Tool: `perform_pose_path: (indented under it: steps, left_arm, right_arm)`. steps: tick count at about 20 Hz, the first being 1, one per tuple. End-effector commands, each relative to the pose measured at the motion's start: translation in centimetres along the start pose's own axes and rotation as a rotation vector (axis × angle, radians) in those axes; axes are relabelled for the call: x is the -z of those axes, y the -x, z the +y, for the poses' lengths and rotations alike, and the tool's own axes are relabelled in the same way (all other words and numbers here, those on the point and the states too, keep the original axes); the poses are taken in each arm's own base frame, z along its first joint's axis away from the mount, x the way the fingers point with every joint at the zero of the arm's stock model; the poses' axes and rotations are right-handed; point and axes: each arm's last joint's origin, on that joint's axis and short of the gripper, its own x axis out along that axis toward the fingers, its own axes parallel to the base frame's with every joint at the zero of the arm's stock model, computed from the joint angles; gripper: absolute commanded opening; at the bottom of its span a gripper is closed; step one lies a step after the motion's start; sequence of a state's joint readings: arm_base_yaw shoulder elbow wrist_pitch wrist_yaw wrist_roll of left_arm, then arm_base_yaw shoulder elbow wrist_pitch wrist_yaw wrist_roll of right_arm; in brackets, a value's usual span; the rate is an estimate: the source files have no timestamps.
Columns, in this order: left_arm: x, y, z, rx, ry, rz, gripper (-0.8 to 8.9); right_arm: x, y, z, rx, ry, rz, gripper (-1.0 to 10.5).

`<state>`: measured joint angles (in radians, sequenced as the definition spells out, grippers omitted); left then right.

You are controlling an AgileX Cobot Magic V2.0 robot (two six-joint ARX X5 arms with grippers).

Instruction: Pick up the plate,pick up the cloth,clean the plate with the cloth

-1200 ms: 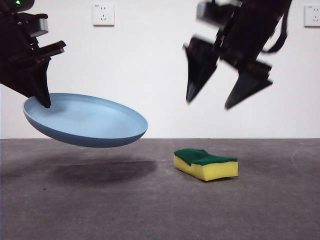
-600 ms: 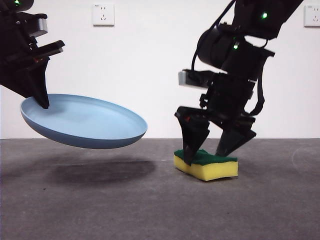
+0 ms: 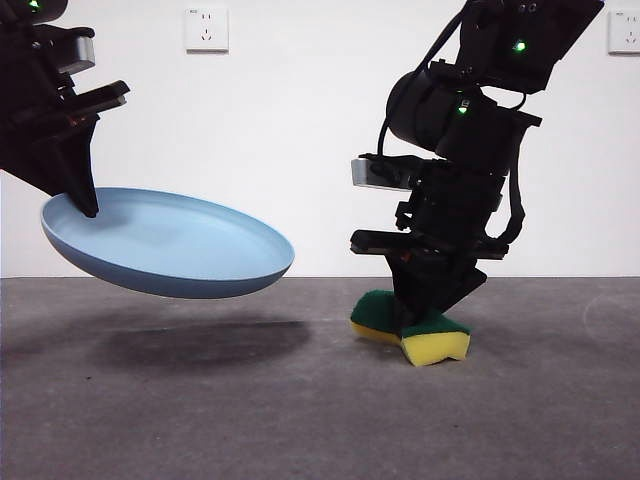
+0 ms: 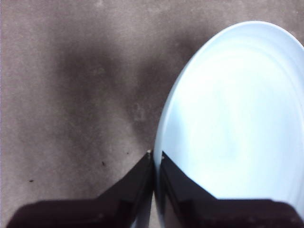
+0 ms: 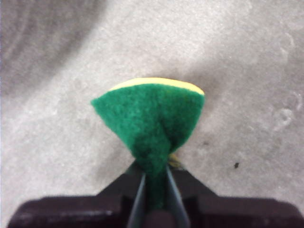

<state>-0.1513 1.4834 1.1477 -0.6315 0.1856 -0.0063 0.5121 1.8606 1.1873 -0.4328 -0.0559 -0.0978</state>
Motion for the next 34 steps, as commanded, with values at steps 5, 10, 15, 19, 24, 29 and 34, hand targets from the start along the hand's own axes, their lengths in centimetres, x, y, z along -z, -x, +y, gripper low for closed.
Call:
perform_pose_path:
  steps: [5, 10, 15, 19, 24, 29, 34]
  left_arm:
    - [-0.1, -0.3, -0.4, 0.008, -0.023, -0.023, -0.07]
    - [-0.1, -0.7, -3.1, 0.065, -0.066, -0.029, -0.07]
    - [0.2, -1.0, -7.5, 0.156, -0.156, -0.044, -0.07]
    - [0.7, -1.0, -9.6, 0.202, -0.211, -0.033, -0.07]
    - [0.7, -0.8, -10.3, 0.394, -0.199, -0.021, -0.07]
    - [0.6, -0.8, -10.3, 0.404, -0.201, -0.032, -0.07]
    - [0.2, -0.8, -9.9, 0.376, -0.193, -0.064, -0.07]
  right_arm:
    - [-1.7, 7.2, 1.6, -0.009, -0.065, -0.218, -0.1]
    - [-1.8, 12.7, 3.4, -0.098, -0.067, -0.362, -0.1]
    - [-1.3, 13.1, 5.7, -0.156, -0.037, -0.328, -0.1]
    - [-1.3, 12.7, 7.1, -0.073, -0.014, -0.326, -0.1]
    - [-1.6, 11.3, 7.4, -0.067, -0.009, -0.314, -0.1]
    - [-1.6, 9.4, 8.5, -0.177, -0.002, -0.254, -0.1]
    - [-0.3, 9.5, 11.5, -0.274, 0.076, -0.156, -0.1]
